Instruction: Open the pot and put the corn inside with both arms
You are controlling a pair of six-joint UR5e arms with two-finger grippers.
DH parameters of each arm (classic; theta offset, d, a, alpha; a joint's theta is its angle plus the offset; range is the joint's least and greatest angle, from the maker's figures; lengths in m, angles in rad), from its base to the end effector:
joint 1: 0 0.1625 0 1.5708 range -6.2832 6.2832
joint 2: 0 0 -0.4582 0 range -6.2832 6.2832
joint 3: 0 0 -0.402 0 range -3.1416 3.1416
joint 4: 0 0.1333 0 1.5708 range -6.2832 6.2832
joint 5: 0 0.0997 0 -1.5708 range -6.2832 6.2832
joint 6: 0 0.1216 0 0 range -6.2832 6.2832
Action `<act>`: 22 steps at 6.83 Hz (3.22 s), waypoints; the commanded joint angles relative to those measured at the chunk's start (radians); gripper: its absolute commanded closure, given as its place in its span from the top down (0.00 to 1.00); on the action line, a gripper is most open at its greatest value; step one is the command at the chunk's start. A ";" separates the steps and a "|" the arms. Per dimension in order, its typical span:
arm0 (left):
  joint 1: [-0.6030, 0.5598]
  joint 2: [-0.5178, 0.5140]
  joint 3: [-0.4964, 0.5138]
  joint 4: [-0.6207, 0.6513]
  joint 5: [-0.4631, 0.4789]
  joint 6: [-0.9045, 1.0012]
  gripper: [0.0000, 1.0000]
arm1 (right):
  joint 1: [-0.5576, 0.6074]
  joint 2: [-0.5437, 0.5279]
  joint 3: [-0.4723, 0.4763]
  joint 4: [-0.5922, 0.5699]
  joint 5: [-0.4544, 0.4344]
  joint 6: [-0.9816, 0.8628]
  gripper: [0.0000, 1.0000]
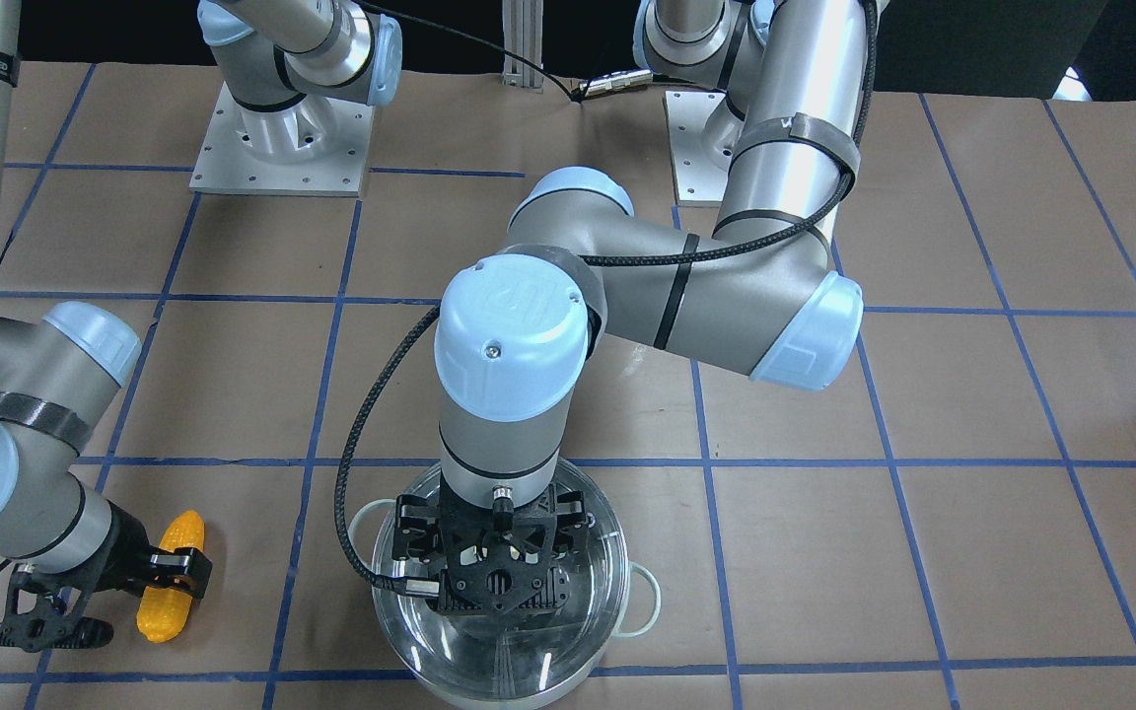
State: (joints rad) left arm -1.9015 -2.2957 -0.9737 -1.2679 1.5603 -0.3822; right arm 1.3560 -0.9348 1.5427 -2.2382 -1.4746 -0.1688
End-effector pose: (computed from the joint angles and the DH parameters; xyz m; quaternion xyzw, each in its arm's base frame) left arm -0.3942 -0.7337 0.3519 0.0252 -0.9958 0.0801 0.0354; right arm -0.0094 -0.7235 0.1866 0.0215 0.9982 -0.0383 0.0415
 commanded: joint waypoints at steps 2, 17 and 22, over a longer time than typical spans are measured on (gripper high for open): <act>-0.001 -0.004 -0.023 0.001 0.006 -0.007 1.00 | 0.014 -0.150 -0.042 0.159 -0.012 0.035 0.09; 0.484 0.176 -0.397 0.118 -0.013 0.447 0.24 | 0.552 0.136 -0.402 0.224 -0.165 0.531 0.12; 0.492 0.114 -0.448 0.174 -0.008 0.440 0.99 | 0.476 -0.164 -0.371 0.505 -0.127 0.494 1.00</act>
State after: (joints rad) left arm -1.4099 -2.1703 -1.4104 -1.1002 1.5496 0.0607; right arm 1.8660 -0.9600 1.1591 -1.8957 -1.6189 0.3513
